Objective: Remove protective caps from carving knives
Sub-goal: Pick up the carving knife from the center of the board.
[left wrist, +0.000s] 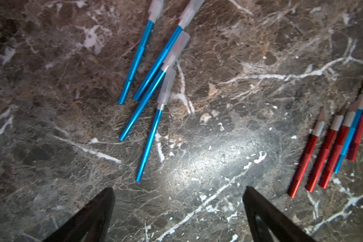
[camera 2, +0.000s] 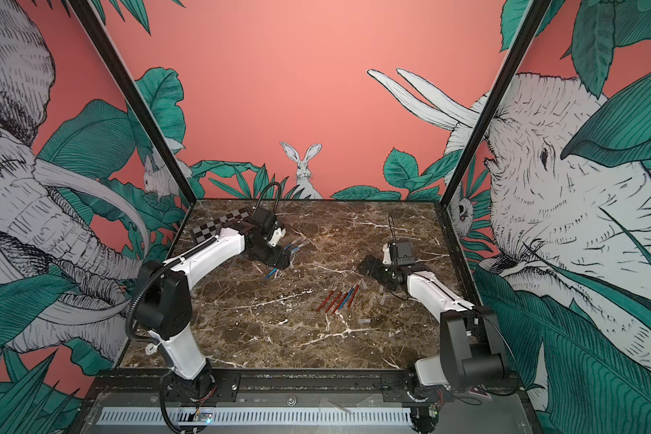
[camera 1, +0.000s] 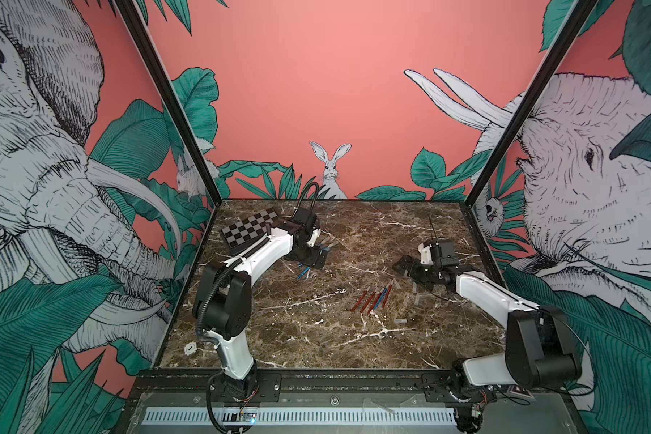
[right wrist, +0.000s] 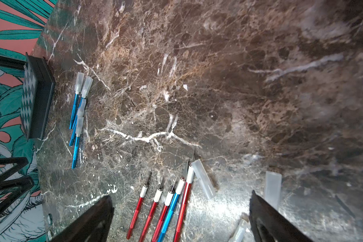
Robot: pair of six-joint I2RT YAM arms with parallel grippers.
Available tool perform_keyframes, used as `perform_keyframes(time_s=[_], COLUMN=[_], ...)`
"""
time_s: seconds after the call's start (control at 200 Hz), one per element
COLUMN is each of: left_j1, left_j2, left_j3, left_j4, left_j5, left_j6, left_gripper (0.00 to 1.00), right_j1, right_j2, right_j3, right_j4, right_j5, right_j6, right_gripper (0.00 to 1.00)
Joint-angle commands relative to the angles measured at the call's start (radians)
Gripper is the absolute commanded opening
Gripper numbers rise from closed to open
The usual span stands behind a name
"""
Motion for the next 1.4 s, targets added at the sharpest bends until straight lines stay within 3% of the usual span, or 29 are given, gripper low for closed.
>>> perform_keyframes(time_s=[0.0,0.37,1.395], left_j1=[0.029,0.036,0.037], left_j2=[-0.004,0.113,0.243], left_j3=[0.000,0.041,0.060], left_j4=[-0.032,-0.020,0.039], left_j5=[-0.034,0.004,-0.043], left_j6=[0.034,0.056,0.057], left_gripper=[0.95,0.74,0.63], right_j1=[0.005,-0.007,-0.019], right_j2=[-0.045,-0.084,-0.026], right_j3=[-0.010,-0.082,-0.103], right_j4=[0.029,0.173,0.239], right_j5=[0.019,-0.057,-0.130], right_j6=[-0.003,0.019,0.030], right_gripper=[0.98,0.97,0.89])
